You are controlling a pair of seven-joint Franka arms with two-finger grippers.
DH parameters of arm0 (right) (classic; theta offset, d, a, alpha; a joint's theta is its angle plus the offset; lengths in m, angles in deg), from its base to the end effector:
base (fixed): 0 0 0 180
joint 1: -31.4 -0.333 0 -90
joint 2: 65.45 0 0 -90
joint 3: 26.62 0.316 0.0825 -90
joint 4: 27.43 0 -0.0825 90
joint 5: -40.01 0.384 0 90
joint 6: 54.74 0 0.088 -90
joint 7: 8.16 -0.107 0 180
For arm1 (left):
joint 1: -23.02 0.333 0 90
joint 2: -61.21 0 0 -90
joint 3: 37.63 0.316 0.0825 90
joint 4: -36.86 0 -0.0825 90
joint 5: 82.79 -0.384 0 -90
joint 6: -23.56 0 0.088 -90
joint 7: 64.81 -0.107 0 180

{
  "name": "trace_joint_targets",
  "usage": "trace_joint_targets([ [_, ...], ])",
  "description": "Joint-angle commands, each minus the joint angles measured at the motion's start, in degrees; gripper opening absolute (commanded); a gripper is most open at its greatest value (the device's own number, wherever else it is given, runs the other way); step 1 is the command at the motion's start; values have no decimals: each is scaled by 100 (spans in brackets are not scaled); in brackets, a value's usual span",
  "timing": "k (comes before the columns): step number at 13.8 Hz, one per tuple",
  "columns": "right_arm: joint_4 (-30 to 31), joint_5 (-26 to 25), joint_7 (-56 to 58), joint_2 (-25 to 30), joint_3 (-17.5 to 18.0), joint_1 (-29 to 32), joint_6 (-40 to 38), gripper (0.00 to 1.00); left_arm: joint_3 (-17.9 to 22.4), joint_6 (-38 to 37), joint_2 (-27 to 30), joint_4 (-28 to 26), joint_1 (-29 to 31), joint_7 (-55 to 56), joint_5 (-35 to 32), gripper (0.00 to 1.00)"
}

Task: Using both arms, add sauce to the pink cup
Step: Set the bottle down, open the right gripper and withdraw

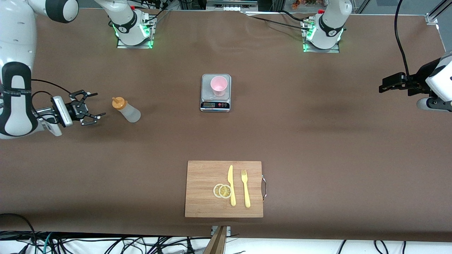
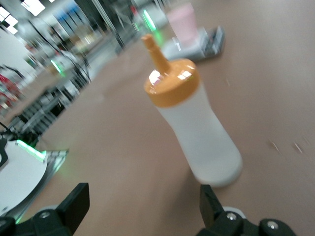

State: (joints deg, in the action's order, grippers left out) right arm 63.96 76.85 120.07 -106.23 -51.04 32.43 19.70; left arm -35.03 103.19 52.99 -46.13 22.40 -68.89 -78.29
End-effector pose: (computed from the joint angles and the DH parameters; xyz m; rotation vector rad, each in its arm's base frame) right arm 0.5680 -0.1569 0.2190 -1.5108 -1.5645 -0.1666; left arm 0.5772 0.0085 0.5862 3.0436 -0.0651 -0.3022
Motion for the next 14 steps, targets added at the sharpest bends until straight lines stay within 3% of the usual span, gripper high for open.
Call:
trace_joint_targets([
  [1, 178, -1201, -1891, 1270, 654, -252, 762, 99, -22, -43, -75, 160, 1, -110, -107, 100],
  [6, 187, -3250, -5092, 2415, 2149, -243, 1642, 99, -40, -43, -75, 169, 1, -101, -125, 100],
  [10, 196, -3867, -8034, 2820, 2713, -278, 1688, 99, -40, -43, -75, 169, 10, -93, -125, 100],
  [14, 248, -4001, -11216, 3190, 2793, -331, 1705, 99, -31, -43, -75, 169, 19, -75, -134, 100],
])
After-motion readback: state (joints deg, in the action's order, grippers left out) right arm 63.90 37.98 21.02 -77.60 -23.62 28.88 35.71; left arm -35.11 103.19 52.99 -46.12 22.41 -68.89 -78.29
